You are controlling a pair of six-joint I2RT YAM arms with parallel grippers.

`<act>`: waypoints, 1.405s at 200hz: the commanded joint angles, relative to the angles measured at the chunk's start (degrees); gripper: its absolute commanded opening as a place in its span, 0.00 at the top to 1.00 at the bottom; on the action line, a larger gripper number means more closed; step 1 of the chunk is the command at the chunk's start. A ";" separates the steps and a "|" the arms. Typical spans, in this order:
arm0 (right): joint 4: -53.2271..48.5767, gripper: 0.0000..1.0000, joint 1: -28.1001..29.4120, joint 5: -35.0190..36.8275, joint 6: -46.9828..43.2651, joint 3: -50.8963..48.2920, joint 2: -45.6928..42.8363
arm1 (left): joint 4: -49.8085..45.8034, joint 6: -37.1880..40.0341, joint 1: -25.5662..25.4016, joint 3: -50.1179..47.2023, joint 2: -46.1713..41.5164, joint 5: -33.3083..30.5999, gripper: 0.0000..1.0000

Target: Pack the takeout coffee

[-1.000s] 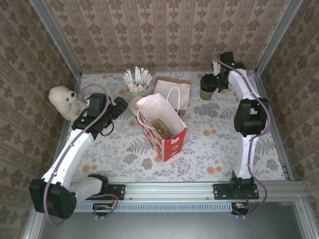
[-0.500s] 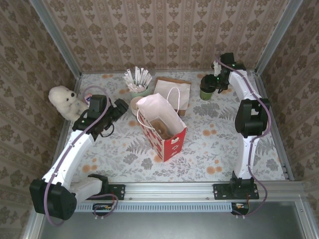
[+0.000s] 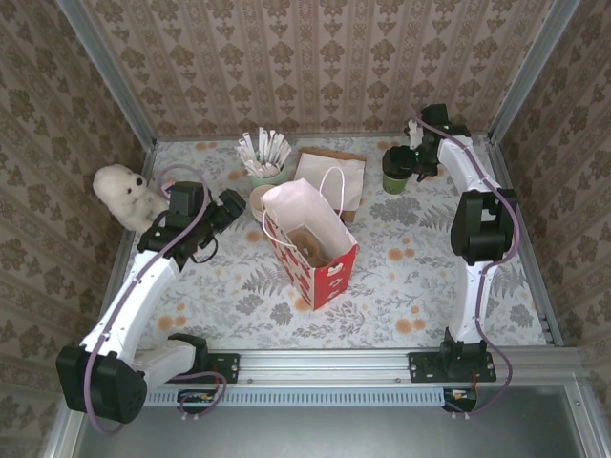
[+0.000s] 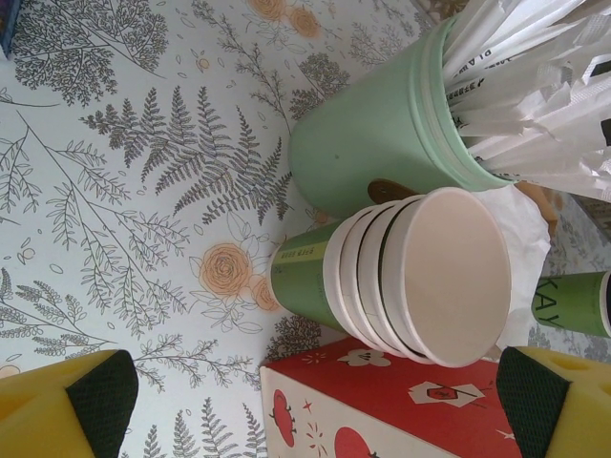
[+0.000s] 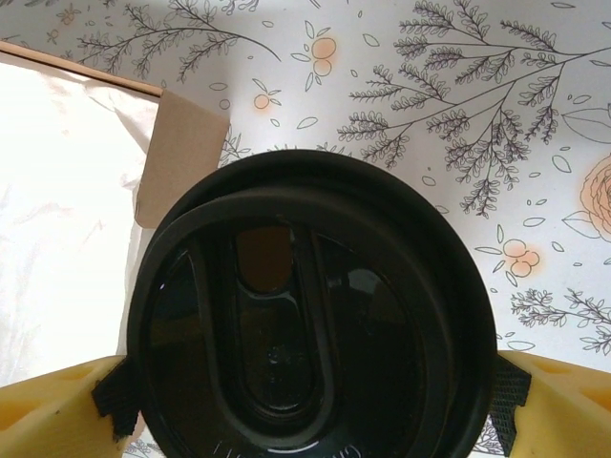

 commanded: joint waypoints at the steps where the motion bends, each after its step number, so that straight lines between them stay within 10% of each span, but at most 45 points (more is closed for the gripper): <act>1: -1.54 0.06 0.05 -0.18 0.78 1.47 1.54 | 0.78 1.31 0.50 -0.43 -0.79 0.53 0.00; 73: 0.06 0.20 0.10 -0.11 2.70 -1.94 -2.23 | 1.49 1.77 0.43 -0.37 0.05 1.38 0.00; 151: 5.10 0.18 2.78 0.81 6.01 -30.99 -22.87 | 3.10 9.30 0.42 3.62 0.51 6.39 0.00; 281: 10.94 0.14 15.24 7.21 12.96 -50.18 -39.98 | -16.20 17.70 -8.38 25.65 11.17 8.36 0.02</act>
